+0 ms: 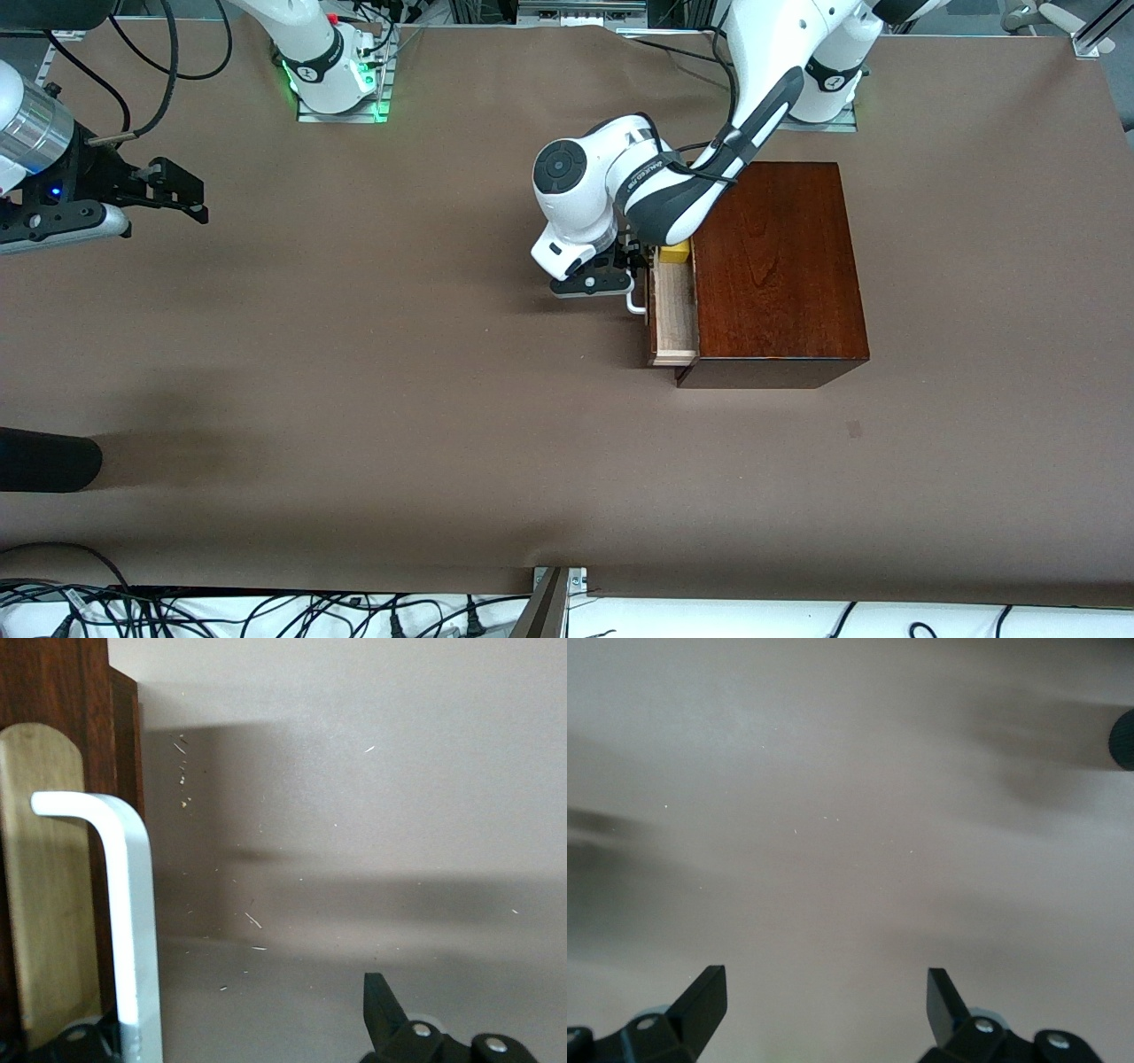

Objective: Open drawer, take yellow block, close drawer
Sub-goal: 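Pull the drawer open by its handle with the left gripper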

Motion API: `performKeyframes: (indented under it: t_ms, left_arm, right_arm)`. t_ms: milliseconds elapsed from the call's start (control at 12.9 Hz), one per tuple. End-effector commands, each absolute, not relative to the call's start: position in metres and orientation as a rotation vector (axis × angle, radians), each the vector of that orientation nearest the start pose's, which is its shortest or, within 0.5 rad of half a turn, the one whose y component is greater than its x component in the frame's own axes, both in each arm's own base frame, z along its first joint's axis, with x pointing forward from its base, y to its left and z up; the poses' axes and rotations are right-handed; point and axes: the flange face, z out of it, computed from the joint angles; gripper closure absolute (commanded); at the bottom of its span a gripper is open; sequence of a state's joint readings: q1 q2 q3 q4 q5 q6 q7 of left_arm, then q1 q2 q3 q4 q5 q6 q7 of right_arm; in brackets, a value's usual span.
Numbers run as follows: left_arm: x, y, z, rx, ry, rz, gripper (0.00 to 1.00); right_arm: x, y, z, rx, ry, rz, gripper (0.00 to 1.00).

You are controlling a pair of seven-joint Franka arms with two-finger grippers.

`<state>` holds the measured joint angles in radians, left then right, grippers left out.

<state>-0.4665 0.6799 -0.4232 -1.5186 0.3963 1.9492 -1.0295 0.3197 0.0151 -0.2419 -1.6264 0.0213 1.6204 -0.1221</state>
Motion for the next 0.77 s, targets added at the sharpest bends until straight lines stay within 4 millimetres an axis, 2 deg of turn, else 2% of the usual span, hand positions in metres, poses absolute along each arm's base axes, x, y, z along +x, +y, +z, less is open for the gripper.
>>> performKeyframes:
  t_ms: [0, 232, 542, 697]
  left_arm:
    - [0.480, -0.543, 0.273, -3.117, -0.060, 0.049, 0.00]
    - [0.465, -0.565, 0.262, -3.117, -0.009, 0.050, 0.00]
    - [0.457, -0.571, 0.254, -3.098, 0.021, 0.039, 0.00]
    - [0.453, -0.572, 0.243, -3.067, 0.048, 0.012, 0.00]
  right_arm:
    - [0.555, 0.048, 0.602, -3.113, -0.296, 0.035, 0.00]
    - [0.555, 0.048, 0.602, -3.113, -0.296, 0.035, 0.00]
    - [0.555, 0.048, 0.602, -3.113, -0.296, 0.035, 0.00]
    - [0.555, 0.048, 0.602, -3.113, -0.296, 0.035, 0.00]
